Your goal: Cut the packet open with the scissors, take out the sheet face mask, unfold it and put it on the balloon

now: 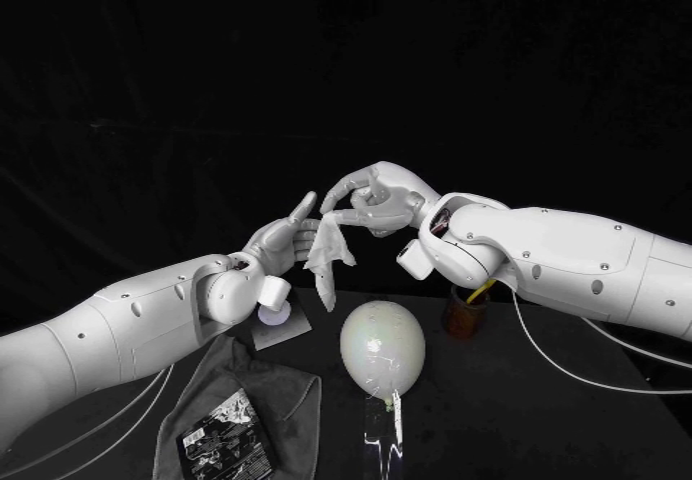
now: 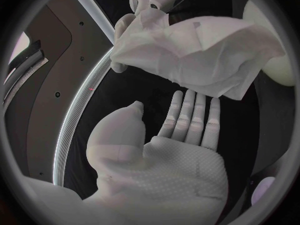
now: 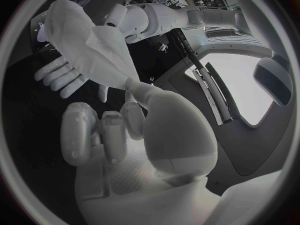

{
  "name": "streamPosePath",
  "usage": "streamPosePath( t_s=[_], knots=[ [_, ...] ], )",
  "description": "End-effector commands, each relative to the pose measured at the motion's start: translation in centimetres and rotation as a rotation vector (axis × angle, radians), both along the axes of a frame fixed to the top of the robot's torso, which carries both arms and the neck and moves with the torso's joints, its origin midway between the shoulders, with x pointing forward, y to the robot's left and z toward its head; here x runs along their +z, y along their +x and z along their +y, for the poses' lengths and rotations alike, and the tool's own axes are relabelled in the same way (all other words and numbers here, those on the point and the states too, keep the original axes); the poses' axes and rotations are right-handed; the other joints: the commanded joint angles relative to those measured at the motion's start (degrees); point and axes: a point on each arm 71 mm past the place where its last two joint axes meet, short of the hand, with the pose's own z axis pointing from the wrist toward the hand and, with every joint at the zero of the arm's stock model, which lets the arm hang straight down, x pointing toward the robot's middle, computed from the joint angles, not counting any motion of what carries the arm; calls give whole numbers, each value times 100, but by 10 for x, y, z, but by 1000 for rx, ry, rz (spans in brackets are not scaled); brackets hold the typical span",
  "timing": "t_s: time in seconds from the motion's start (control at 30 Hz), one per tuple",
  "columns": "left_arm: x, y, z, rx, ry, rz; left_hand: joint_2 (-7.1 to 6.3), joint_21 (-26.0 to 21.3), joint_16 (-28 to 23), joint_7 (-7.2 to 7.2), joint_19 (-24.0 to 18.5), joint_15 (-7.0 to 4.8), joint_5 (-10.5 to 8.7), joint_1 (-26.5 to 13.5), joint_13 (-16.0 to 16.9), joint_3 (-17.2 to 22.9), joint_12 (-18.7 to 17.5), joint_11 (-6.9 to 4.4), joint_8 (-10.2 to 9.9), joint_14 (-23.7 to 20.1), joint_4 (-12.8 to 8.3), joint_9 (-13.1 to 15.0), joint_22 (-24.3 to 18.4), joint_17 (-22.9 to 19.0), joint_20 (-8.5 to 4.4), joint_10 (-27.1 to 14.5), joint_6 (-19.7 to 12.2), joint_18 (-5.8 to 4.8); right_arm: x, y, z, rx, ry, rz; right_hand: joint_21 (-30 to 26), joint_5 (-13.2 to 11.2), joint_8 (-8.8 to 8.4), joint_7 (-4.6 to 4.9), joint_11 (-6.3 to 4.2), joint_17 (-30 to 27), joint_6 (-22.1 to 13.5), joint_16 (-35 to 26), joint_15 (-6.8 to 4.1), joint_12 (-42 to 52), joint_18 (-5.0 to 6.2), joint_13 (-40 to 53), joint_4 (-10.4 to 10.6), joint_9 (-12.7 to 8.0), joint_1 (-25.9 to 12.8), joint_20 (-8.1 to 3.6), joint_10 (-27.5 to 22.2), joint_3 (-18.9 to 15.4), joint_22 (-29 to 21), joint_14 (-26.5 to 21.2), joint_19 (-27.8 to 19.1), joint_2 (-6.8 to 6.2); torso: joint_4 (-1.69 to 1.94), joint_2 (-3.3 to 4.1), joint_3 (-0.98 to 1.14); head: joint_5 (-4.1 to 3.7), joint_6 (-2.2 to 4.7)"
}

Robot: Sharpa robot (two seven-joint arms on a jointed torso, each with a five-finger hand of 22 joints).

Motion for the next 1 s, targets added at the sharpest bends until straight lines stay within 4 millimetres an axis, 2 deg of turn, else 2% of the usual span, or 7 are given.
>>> streamPosePath(
  t_s=[0.03, 0.13, 0.3, 0.43, 0.63, 0.87, 1.0],
  knots=[
    [-1, -5, -11, -166, -56, 82, 46, 70, 20, 335, 251, -49, -18, -132, -1, -140, -42, -30, 45, 270, 6, 9, 9, 3, -10, 120, 54, 51, 1, 0, 6, 79, -45, 32, -27, 27, 28, 13, 29, 1310, -43, 5, -50, -3, 29, 133, -36, 6, 26, -29, -36, -11, 1130, 546, -22, 9, -3, 1, 5, 10, 15],
    [-2, -8, -16, -240, -62, 109, 144, 199, 18, 279, 704, -137, -20, -242, 4, -373, -73, -100, 120, 619, 4, 33, 19, 6, -24, 317, 160, 300, 5, 2, 8, 88, -50, 35, -28, 27, 29, 13, 30, 1309, -43, 4, -51, -4, 29, 132, -37, 6, 26, -29, -38, -12, 1130, 546, -23, 8, -2, 0, 7, 4, 14],
    [-2, -11, -21, -330, -73, 128, 288, 248, 166, 104, 1107, -345, -18, -334, 58, -680, 1, -282, 298, 1267, -1, 117, -18, 102, -18, 829, 453, 512, 7, 5, 8, 101, -57, 51, -29, 27, 32, 13, 31, 1305, -45, 2, -52, -5, 30, 133, -39, 7, 26, -30, -39, -16, 1129, 545, -25, 7, 1, 6, 5, 6, 12],
    [-1, -13, -24, -379, -102, 133, 449, 427, 429, -46, 1639, -568, -18, -329, 95, -917, 19, -457, 424, 1990, 0, 191, 21, 277, -147, 1206, 672, 544, 8, 7, 7, 111, -64, 72, -29, 27, 32, 13, 31, 1305, -45, 2, -52, -5, 30, 133, -39, 7, 26, -30, -39, -16, 1129, 545, -25, 7, -6, 6, 2, 7, 5],
    [0, -14, -23, -405, -131, 135, 608, 472, 530, -152, 1904, -686, -24, -269, 126, -1146, 7, -560, 515, 2337, -2, 263, 9, 404, -257, 1484, 822, 539, 7, 11, 2, 109, -73, 98, -23, 27, 35, 14, 32, 1311, -45, 5, -53, -9, 28, 131, -40, 7, 26, -30, -42, -18, 1131, 546, -22, 6, -4, 2, 7, 19, -14],
    [0, -12, -17, -381, -131, 136, 764, 470, 567, -199, 2045, -737, -19, -184, 147, -1384, -41, -607, 563, 2460, -3, 322, -16, 509, -315, 1626, 875, 532, 7, 15, -9, 88, -80, 114, -17, 27, 38, 14, 32, 1320, -45, 9, -53, -4, 27, 135, -41, 8, 26, -31, -40, -21, 1133, 548, -20, 7, 3, -1, 8, 16, -21],
    [0, -11, -14, -358, -118, 136, 881, 347, 400, -141, 1951, -659, -19, -34, 124, -1601, -189, -543, 515, 2207, -3, 337, -89, 533, -280, 1540, 771, 509, 7, 16, -16, 75, -74, 122, -12, 27, 40, 14, 31, 1327, -45, 12, -53, 1, 26, 140, -42, 9, 27, -31, -37, -22, 1135, 550, -17, 7, -5, -1, 4, 14, -20]
  ],
)
